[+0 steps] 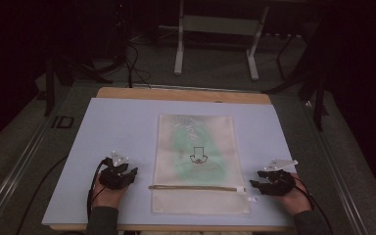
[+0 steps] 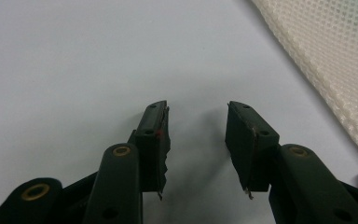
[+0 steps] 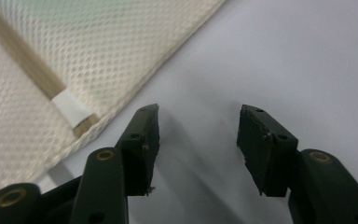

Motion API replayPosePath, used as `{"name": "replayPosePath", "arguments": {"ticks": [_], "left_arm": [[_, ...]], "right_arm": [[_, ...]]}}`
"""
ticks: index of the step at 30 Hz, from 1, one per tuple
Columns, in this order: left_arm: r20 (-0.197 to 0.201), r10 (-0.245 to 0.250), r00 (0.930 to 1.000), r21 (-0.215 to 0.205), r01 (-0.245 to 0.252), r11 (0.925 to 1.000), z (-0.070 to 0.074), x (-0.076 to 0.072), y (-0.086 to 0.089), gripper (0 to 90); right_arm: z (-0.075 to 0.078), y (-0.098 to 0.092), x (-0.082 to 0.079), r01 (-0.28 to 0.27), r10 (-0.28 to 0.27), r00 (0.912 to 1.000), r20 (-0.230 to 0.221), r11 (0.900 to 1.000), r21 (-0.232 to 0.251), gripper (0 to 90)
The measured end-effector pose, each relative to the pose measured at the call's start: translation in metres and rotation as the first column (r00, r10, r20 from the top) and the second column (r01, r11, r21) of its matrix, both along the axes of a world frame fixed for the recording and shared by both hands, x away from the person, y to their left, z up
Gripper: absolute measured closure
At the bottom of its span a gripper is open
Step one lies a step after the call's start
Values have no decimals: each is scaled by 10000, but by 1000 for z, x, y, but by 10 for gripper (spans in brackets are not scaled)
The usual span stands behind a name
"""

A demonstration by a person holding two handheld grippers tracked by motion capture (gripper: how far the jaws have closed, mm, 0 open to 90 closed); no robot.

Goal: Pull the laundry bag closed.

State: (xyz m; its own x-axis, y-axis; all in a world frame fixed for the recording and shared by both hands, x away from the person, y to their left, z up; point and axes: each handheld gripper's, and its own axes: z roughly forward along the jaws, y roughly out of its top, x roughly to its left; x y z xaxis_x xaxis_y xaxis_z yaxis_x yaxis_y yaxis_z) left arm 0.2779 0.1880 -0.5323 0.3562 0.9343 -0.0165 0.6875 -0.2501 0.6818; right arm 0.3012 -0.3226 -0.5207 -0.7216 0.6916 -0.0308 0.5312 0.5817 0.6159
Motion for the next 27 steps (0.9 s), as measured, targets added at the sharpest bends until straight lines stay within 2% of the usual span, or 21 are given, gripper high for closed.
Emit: {"name": "replayPosePath", "arguments": {"ticks": [4,6,10,27], "left_arm": [[15,-94,10000,-42,94,9999,0,0,0,584],[20,-273,9996,-75,273,9996,0,1,-1,584],[59,-271,9996,-172,272,9995,0,0,-1,583],[284,-563,9980,-178,568,9982,1,-1,-3,575]], "right_arm": [[1,3,-1,-207,206,9998,-85,9998,-74,506],[5,10,-1,-527,526,9986,-65,9984,-218,517],[8,15,-1,-745,743,9972,-86,9969,-263,515],[15,31,-1,-1344,1341,9909,-120,9901,-396,507]]}}
